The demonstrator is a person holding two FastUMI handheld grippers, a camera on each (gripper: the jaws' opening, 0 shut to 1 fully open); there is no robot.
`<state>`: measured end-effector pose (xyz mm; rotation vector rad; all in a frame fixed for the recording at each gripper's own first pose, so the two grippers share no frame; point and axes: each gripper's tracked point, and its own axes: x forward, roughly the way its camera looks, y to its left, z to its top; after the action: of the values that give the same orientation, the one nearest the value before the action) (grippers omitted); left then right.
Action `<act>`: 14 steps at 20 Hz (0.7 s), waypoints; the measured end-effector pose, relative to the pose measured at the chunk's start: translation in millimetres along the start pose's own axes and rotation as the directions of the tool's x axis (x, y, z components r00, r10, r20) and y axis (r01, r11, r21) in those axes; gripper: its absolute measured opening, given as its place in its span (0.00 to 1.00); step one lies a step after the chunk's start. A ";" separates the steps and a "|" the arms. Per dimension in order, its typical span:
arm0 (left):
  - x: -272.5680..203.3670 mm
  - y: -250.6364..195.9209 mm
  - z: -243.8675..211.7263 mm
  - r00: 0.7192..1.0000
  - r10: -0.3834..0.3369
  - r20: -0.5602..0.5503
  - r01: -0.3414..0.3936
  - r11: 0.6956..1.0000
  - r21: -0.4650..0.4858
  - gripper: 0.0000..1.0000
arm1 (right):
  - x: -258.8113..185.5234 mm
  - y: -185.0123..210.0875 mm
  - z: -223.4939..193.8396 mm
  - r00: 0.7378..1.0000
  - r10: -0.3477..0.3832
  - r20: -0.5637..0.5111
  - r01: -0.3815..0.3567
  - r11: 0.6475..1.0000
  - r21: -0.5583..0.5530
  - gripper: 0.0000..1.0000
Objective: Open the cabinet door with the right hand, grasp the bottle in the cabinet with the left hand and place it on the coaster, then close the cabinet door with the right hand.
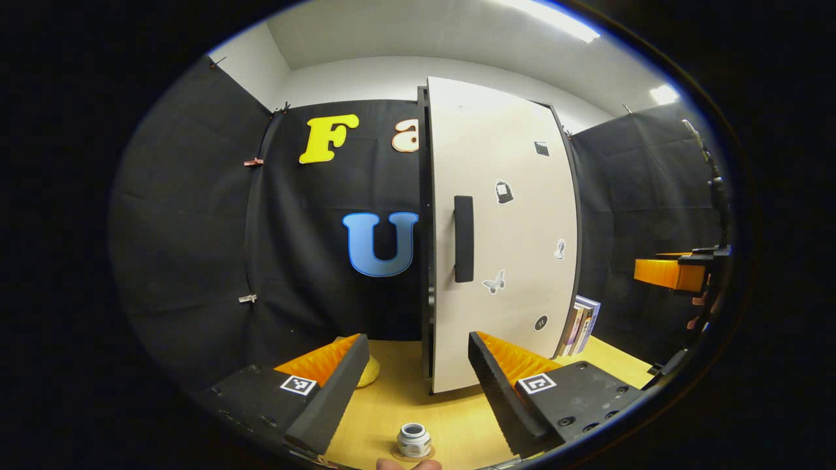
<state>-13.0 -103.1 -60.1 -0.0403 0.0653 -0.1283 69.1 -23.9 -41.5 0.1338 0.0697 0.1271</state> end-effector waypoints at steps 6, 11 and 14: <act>-0.7 -20.0 0.9 1.000 0.015 -0.003 -0.015 1.000 0.009 0.96 | 3.7 -19.1 -0.3 1.000 0.019 -0.001 -0.019 1.000 0.009 0.98; 1.6 -30.4 2.6 0.999 0.032 -0.004 -0.032 0.999 0.016 0.96 | 6.5 -30.5 -1.1 0.999 0.035 -0.004 -0.035 0.999 0.009 0.98; 1.2 -37.0 2.5 0.999 0.040 -0.004 -0.040 0.999 0.019 0.96 | 10.1 -35.3 -1.4 0.999 0.047 -0.007 -0.047 0.999 0.010 0.98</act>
<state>-16.4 -139.9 -56.1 -0.0193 0.0693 -0.0888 83.3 -57.0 -48.3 0.1448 0.0745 0.1744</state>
